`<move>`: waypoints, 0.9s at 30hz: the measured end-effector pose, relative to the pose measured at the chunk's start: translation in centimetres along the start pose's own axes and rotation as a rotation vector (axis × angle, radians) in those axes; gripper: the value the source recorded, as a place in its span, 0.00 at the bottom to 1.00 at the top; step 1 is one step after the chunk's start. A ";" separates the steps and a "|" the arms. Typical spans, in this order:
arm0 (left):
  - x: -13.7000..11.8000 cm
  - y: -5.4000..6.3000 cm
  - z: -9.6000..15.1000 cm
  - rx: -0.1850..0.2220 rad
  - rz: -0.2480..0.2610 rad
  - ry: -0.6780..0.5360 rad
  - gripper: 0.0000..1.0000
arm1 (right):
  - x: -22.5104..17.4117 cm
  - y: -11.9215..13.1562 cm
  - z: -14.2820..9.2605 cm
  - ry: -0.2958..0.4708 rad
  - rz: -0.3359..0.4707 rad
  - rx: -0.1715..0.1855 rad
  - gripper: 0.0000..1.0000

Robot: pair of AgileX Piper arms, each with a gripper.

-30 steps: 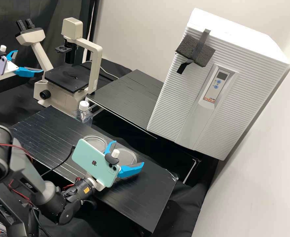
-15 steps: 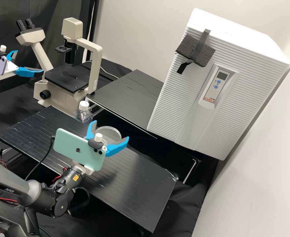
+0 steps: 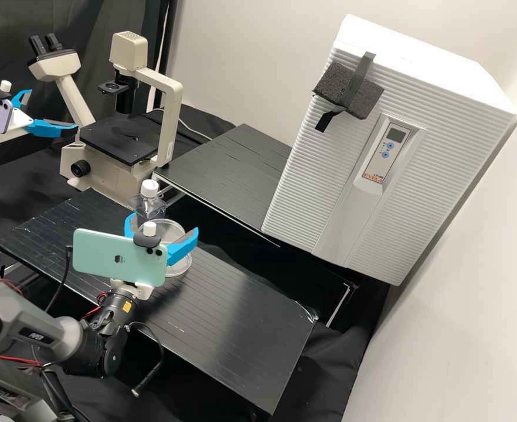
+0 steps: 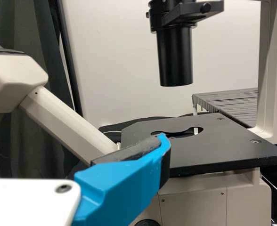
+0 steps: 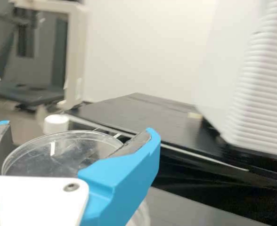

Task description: Close the petri dish lid.

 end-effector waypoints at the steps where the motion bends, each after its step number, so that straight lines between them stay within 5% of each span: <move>1: 0.0 0.0 0.0 0.000 0.000 0.000 1.00 | 0.1 -0.2 0.0 0.005 -0.013 -0.008 0.00; 5: 0.0 0.0 0.0 0.000 0.000 0.000 1.00 | 0.5 -0.8 0.3 -0.003 -0.038 -0.031 0.00; 27: 0.0 0.0 0.0 0.000 0.000 0.000 1.00 | 0.6 -0.8 1.5 -0.067 -0.027 -0.029 0.00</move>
